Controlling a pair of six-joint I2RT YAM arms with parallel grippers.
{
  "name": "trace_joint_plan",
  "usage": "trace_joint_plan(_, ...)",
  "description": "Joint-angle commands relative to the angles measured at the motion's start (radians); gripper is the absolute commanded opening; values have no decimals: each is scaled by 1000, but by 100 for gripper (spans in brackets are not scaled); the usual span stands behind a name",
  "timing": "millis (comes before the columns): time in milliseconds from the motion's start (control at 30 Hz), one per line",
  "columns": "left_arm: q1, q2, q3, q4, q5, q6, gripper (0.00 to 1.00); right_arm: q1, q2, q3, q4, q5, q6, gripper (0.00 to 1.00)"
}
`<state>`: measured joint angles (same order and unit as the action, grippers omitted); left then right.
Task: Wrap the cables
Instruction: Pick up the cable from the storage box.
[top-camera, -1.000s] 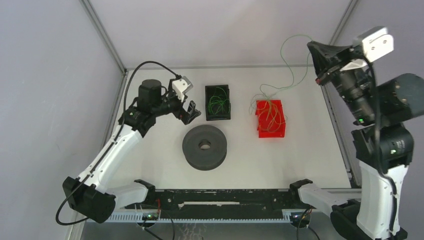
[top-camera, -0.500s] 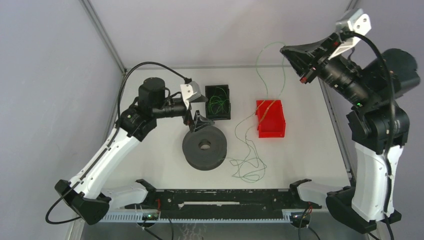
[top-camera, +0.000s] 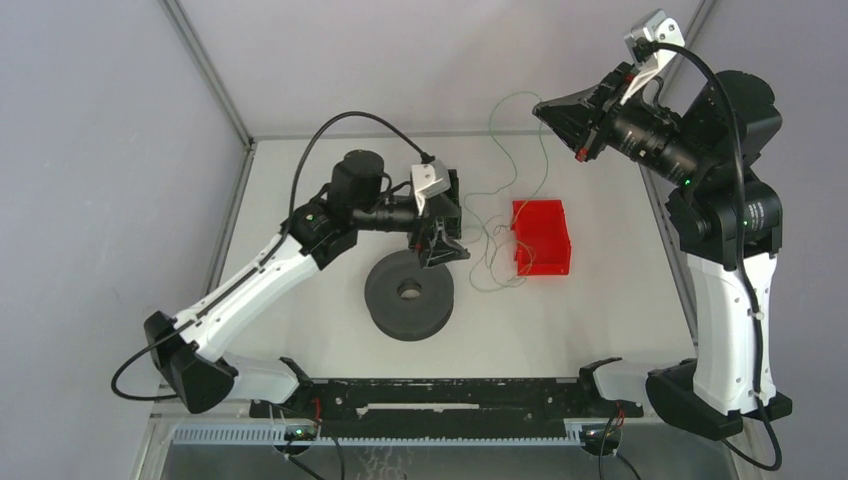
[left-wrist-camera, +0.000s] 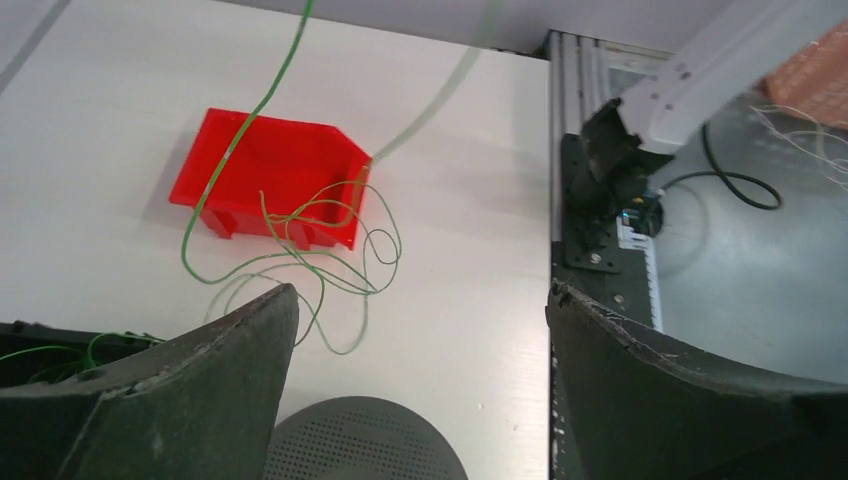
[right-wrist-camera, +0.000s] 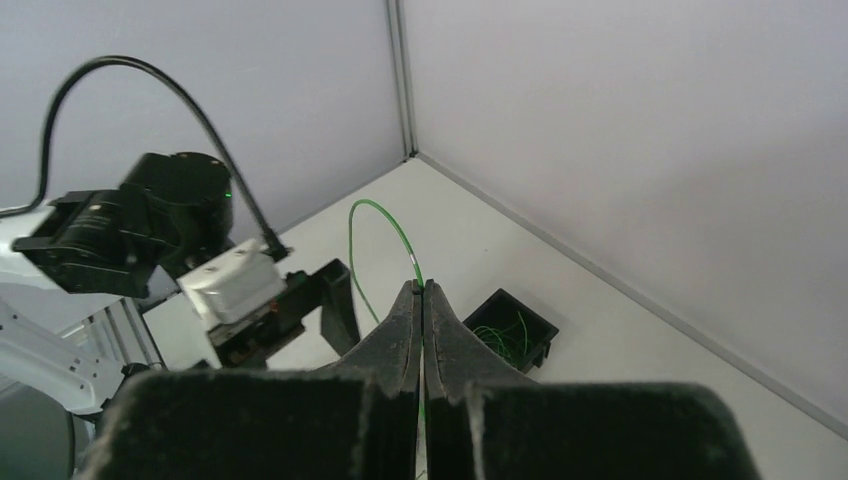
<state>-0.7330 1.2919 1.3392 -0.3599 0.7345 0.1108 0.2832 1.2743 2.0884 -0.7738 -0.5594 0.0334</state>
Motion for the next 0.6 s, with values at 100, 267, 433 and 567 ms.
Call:
trace_joint_plan(100, -4, 75, 111, 74, -188, 36, 96, 2, -43, 24, 25, -34, 30, 0)
trace_joint_plan(267, 19, 67, 133, 36, -191, 84, 96, -1, -69, 8, 9, -45, 18, 0)
trace_joint_plan(433, 30, 73, 130, 8, -98, 130, 96, -1, -86, -8, -6, -90, 37, 0)
trace_joint_plan(567, 9, 108, 120, 11, -14, 93, 95, -1, -97, -29, 3, -107, 51, 0)
